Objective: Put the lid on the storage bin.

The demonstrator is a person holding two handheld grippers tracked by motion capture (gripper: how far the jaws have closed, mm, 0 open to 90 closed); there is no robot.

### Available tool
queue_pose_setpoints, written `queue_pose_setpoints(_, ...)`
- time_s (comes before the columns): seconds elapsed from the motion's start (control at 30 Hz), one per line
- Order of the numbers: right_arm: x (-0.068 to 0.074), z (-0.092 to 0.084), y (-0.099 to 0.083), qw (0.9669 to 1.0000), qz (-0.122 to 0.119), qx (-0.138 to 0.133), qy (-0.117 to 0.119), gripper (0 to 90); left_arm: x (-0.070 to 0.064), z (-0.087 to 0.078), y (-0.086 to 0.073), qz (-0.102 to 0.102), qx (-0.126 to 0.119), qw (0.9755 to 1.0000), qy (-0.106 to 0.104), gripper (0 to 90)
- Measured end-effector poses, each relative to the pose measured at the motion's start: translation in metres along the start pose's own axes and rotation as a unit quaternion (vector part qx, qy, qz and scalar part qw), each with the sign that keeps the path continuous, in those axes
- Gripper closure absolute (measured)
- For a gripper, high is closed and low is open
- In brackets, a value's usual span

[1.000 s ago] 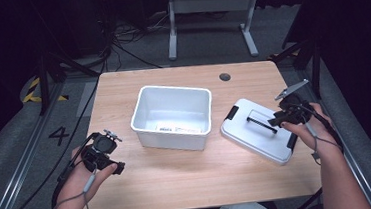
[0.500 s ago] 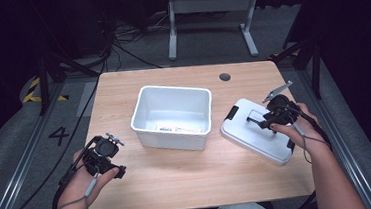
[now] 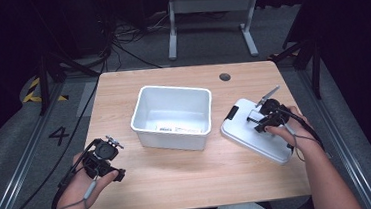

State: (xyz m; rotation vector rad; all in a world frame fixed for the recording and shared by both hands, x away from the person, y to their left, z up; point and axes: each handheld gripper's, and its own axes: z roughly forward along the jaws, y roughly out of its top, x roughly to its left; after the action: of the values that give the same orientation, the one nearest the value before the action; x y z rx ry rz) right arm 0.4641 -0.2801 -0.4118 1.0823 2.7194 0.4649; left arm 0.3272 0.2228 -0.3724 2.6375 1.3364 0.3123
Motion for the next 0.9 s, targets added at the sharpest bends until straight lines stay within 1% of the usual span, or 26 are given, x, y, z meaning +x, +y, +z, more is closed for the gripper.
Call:
queue_pose_setpoints(0.07, 0.0, 0.001, 0.0, 1.0, -0.002, 0.001, -0.003, 64.4, 0.0, 0.0, 0.0, 0.0, -0.001, 1.0, 0.0, 31.6)
queue_pose_setpoints(0.1, -0.001, 0.002, 0.0, 1.0, -0.005, 0.001, -0.008, 69.6, 0.0, 0.0, 0.0, 0.001, -0.001, 1.0, -0.001, 31.6)
queue_pose_setpoints(0.13, -0.001, 0.002, 0.0, 1.0, -0.005, 0.001, -0.008, 69.6, 0.0, 0.001, 0.001, 0.002, 0.001, 1.0, -0.002, 31.6)
queue_pose_setpoints(0.17, 0.0, 0.003, 0.0, 0.9999, -0.008, 0.001, -0.014, 73.0, 0.0, 0.001, 0.001, 0.006, 0.002, 1.0, 0.0, 31.7)
queue_pose_setpoints(0.23, 0.001, 0.004, -0.001, 0.9995, -0.02, 0.002, -0.026, 79.2, 0.0, 0.002, 0.002, 0.003, 0.003, 1.0, -0.001, 31.7)
queue_pose_setpoints(0.27, 0.002, 0.004, 0.0, 0.9993, -0.021, 0.001, -0.031, 79.9, 0.0, 0.003, 0.003, 0.003, 0.003, 1.0, -0.003, 31.7)
queue_pose_setpoints(0.3, 0.002, 0.004, 0.0, 0.999, -0.025, 0.0, -0.037, 80.4, 0.001, 0.003, 0.003, 0.008, 0.003, 1.0, -0.001, 31.7)
queue_pose_setpoints(0.37, 0.002, 0.003, 0.0, 0.9986, -0.029, 0.002, -0.044, 81.2, 0.0, 0.004, 0.004, 0.005, 0.001, 1.0, -0.003, 31.7)
queue_pose_setpoints(0.4, 0.002, 0.003, 0.001, 0.9981, -0.032, 0.003, -0.052, 82.2, 0.0, 0.004, 0.005, 0.008, 0.003, 1.0, -0.002, 31.7)
queue_pose_setpoints(0.43, 0.002, 0.003, 0.001, 0.9981, -0.032, 0.003, -0.052, 82.2, 0.0, 0.004, 0.005, 0.009, 0.003, 1.0, -0.001, 31.7)
queue_pose_setpoints(0.47, 0.001, 0.002, 0.002, 0.9979, -0.035, 0.003, -0.054, 83.3, 0.0, 0.005, 0.006, 0.004, 0.003, 1.0, -0.007, 31.7)
queue_pose_setpoints(0.63, 0.001, 0.002, 0.006, 0.9975, -0.04, 0.01, -0.058, 83.9, -0.001, 0.004, 0.007, 0.004, 0.004, 1.0, -0.006, 31.7)
queue_pose_setpoints(0.67, 0.001, 0.002, 0.008, 0.9969, -0.048, 0.012, -0.061, 84.0, 0.0, 0.004, 0.007, 0.009, 0.003, 0.9999, -0.005, 31.7)
queue_pose_setpoints(0.73, 0.0, 0.001, 0.008, 0.997, -0.047, 0.012, -0.061, 84.0, 0.0, 0.004, 0.008, 0.008, 0.003, 0.9999, -0.006, 31.7)
queue_pose_setpoints(0.77, 0.0, 0.0, 0.008, 0.9971, -0.047, 0.014, -0.057, 84.0, 0.001, 0.004, 0.008, 0.008, 0.002, 1.0, -0.005, 31.7)
queue_pose_setpoints(0.83, -0.001, -0.006, 0.009, 0.9968, -0.05, 0.014, -0.061, 84.0, 0.002, 0.005, 0.008, 0.006, 0.003, 1.0, -0.007, 31.7)
queue_pose_setpoints(0.9, -0.001, -0.009, 0.009, 0.9969, -0.05, 0.012, -0.059, 84.0, 0.003, 0.005, 0.008, 0.004, 0.002, 1.0, -0.006, 31.7)
